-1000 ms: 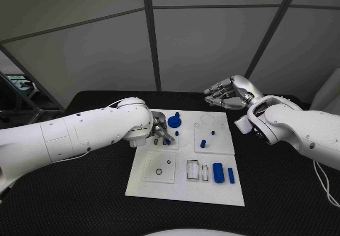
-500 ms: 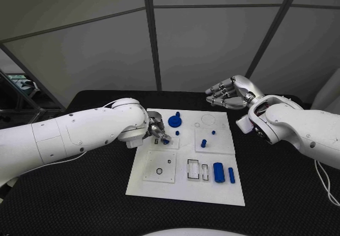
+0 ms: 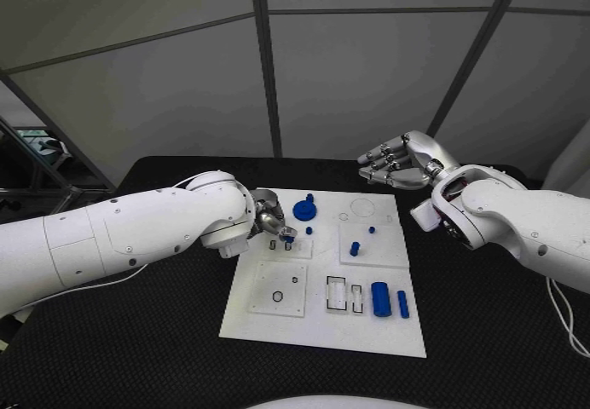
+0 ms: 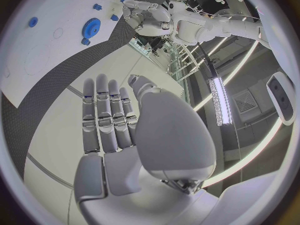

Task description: Assemble the parts on the task board

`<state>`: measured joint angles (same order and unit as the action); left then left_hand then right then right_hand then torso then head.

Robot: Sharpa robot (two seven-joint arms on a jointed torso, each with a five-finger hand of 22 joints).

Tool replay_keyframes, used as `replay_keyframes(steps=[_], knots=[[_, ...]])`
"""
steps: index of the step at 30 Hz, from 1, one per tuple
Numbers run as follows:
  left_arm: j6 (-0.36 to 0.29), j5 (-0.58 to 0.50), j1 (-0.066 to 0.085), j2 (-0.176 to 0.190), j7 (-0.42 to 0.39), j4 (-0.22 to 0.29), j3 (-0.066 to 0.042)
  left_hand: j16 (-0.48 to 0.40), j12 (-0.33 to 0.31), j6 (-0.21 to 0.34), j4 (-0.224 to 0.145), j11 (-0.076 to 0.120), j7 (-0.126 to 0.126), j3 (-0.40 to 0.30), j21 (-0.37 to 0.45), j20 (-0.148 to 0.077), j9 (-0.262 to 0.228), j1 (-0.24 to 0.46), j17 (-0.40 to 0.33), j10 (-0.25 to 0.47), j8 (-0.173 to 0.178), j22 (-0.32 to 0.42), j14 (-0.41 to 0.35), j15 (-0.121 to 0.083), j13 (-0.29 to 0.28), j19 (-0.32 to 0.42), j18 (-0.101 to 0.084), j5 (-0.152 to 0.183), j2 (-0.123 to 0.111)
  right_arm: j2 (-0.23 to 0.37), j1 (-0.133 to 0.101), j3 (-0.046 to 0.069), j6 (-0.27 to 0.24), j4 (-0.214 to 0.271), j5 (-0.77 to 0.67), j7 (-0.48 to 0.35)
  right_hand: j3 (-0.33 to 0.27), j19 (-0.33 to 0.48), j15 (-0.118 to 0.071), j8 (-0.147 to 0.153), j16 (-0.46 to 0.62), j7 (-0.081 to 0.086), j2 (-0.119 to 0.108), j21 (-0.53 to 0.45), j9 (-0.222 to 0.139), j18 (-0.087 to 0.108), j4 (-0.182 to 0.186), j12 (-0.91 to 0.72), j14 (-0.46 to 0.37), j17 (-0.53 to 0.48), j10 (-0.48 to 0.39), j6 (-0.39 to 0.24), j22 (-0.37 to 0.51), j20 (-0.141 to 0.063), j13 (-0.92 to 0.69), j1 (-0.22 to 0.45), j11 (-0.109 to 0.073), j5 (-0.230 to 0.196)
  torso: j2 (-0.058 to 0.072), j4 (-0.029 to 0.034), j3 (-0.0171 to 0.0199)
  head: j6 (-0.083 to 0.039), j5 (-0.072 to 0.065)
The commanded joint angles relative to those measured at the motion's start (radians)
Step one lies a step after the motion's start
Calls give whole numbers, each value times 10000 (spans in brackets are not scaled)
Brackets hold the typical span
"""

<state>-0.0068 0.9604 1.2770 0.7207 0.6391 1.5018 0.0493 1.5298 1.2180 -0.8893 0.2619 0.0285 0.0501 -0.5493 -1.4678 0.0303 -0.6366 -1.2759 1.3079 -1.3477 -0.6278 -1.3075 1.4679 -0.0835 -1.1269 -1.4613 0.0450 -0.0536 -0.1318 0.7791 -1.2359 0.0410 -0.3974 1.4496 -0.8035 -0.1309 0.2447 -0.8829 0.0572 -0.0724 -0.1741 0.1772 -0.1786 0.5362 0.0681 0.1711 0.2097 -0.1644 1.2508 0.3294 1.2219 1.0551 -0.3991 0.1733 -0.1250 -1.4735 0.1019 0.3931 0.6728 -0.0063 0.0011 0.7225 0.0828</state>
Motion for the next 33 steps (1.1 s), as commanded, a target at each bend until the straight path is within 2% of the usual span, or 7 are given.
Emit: replay_keyframes(steps=[1, 18, 33], knots=[[-268, 353, -8, -15, -24, 23, -1, 27, -48, 82, -1409, -37, -22, -1490, 27, 7, -15, 112, 2162, -41, -46, -666, 885, 28, 10, -6, -3, 12, 29, -15, -21, 6, 105, -11, 80, -12, 7, -37, 36, 67, 29, 43, -6, -64, -9, 90, -7, 38, 5, -16, -27, -58, 16, 14, 16, 114, 62, 61, 13, -20, -5, 13, 18], [7, 1301, -173, -254, 260, -144, 35, 27, -101, 109, -1502, -35, -23, -1613, -21, 5, -85, 212, 2161, -15, -91, -760, 885, 27, 84, -60, -23, 13, 3, -35, -21, 6, 125, -34, 93, -15, 4, -39, 39, 65, 41, 46, -3, -79, -9, 90, 1, 40, 8, -18, -29, -63, 25, 18, 24, 134, 63, 59, 13, -23, -5, 70, 55], [456, 1421, -203, -273, 433, -153, 41, 26, -92, 170, -1677, -29, -28, -1825, -25, 0, -210, 339, 2161, -17, -182, -777, 885, 24, 103, -69, -25, -1, -52, -61, -20, 5, 153, -64, 109, -20, 5, -41, 40, 63, 49, 46, 4, -89, -8, 91, 7, 41, 12, -19, -29, -64, 31, 20, 30, 145, 65, 60, 14, -26, -9, 110, 62]])
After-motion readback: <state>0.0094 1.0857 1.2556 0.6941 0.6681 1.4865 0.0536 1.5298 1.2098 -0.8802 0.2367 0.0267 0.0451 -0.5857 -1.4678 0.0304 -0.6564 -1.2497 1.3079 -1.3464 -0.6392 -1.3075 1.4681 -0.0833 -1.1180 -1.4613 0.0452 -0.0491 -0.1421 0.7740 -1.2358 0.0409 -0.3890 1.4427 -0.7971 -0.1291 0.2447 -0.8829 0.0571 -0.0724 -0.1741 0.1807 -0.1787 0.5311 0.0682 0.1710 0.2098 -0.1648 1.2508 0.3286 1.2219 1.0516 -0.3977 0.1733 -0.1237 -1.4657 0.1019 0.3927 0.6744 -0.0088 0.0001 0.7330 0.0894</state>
